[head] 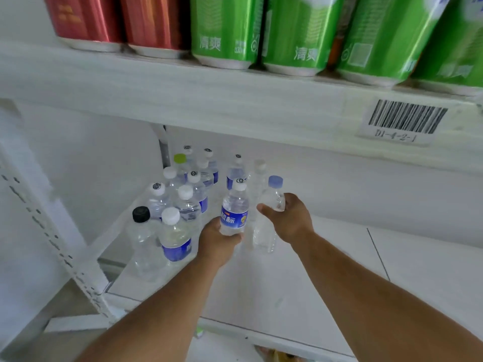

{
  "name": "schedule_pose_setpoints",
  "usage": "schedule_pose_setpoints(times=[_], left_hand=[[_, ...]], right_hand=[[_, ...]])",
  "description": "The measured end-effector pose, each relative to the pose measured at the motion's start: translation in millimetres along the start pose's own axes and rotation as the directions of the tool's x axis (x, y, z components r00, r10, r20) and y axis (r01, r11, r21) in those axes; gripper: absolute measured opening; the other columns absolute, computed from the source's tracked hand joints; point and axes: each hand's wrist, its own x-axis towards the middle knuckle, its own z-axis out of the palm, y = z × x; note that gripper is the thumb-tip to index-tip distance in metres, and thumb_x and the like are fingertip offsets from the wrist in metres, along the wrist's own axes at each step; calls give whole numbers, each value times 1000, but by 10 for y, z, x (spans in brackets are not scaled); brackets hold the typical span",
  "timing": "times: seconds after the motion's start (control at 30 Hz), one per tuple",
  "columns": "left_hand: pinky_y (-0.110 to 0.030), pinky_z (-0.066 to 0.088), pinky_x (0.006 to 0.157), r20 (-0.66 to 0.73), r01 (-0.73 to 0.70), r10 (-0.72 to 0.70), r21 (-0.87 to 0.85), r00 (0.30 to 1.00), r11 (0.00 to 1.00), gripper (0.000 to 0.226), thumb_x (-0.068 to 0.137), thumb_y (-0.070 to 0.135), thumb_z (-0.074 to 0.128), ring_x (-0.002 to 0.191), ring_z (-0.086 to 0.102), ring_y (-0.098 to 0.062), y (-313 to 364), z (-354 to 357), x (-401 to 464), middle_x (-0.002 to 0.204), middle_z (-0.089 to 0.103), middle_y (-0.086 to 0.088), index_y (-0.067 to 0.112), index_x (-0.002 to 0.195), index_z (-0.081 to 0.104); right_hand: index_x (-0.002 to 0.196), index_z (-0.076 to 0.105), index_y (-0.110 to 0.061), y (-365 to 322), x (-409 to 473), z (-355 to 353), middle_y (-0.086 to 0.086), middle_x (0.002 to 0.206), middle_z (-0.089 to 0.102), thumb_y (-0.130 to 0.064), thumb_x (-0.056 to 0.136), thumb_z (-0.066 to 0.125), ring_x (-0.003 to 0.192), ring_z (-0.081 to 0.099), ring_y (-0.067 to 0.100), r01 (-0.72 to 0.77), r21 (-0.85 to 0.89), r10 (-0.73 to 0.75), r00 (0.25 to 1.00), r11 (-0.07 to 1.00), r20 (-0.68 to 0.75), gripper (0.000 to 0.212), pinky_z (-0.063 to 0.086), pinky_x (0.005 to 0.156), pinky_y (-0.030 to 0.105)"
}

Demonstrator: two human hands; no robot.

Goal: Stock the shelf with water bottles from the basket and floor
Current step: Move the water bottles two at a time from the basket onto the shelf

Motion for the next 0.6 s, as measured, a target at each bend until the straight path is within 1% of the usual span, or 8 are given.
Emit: schedule_pose_setpoints(times=[0.07, 0.13, 0.17, 0.23, 0.37, 0.43, 0.53, 0.6], left_hand=[[-4, 37, 47, -23, -11, 11, 6, 1000, 1000, 36, 74, 22, 81, 65, 49, 16, -19, 42, 124, 78, 50, 30, 37, 95, 55], [-4, 37, 50, -42, -27, 27, 8, 999, 1000, 33, 73, 21, 82, 69, 54, 13, -58, 88, 244, 80, 56, 26, 34, 92, 58], [-5, 37, 53, -53, -28, 29, 7, 998, 1000, 32, 73, 20, 82, 72, 56, 10, -76, 110, 299, 80, 58, 24, 33, 91, 59], [-7, 37, 54, -74, -30, 30, -3, 997, 1000, 30, 72, 18, 82, 71, 58, 8, -102, 151, 399, 78, 61, 21, 33, 85, 59], [-5, 36, 54, -94, -44, 41, -25, 995, 999, 35, 72, 16, 83, 69, 57, 10, -131, 216, 557, 77, 59, 25, 37, 82, 57], [-5, 38, 52, -101, -59, 55, -35, 993, 998, 37, 71, 17, 84, 66, 58, 12, -144, 236, 615, 75, 60, 25, 40, 78, 56], [-5, 40, 54, -97, -77, 73, -37, 993, 996, 39, 70, 17, 85, 69, 60, 13, -195, 288, 670, 77, 60, 27, 41, 80, 55], [-2, 41, 55, -96, -96, 93, -35, 991, 995, 40, 70, 16, 85, 73, 59, 18, -232, 314, 675, 82, 59, 28, 38, 89, 58]], right_hand=[[111, 58, -22, 37, 139, 87, -7, 97, 67, -59, 71, 75, 89, 65, 18, 4, -10, -4, 1000, 1000, 15, 57, 52, 75, 33], [109, 58, -23, 66, 246, 163, -9, 95, 66, -58, 72, 76, 89, 65, 17, 6, -4, -6, 1000, 1000, 24, 54, 51, 74, 32], [111, 57, -23, 77, 290, 202, -9, 96, 66, -57, 72, 76, 90, 65, 17, 9, -5, -8, 1000, 1000, 26, 54, 51, 75, 32], [115, 57, -22, 85, 368, 279, -8, 100, 66, -56, 73, 76, 93, 64, 18, 22, -12, -22, 999, 1000, 25, 57, 51, 78, 32], [120, 56, -21, 96, 469, 390, -7, 107, 65, -53, 76, 75, 97, 62, 19, 31, -5, -30, 999, 1000, 36, 57, 46, 76, 29], [119, 55, -24, 135, 466, 428, -9, 106, 64, -52, 78, 75, 95, 61, 18, 29, -17, -28, 999, 999, 44, 54, 45, 75, 28], [122, 53, -28, 194, 423, 468, -11, 109, 63, -52, 78, 74, 92, 60, 15, 33, -9, -33, 998, 999, 48, 54, 47, 77, 28], [125, 51, -32, 200, 405, 475, -15, 109, 60, -55, 77, 73, 92, 59, 12, 61, -13, -59, 996, 998, 71, 58, 46, 79, 28]])
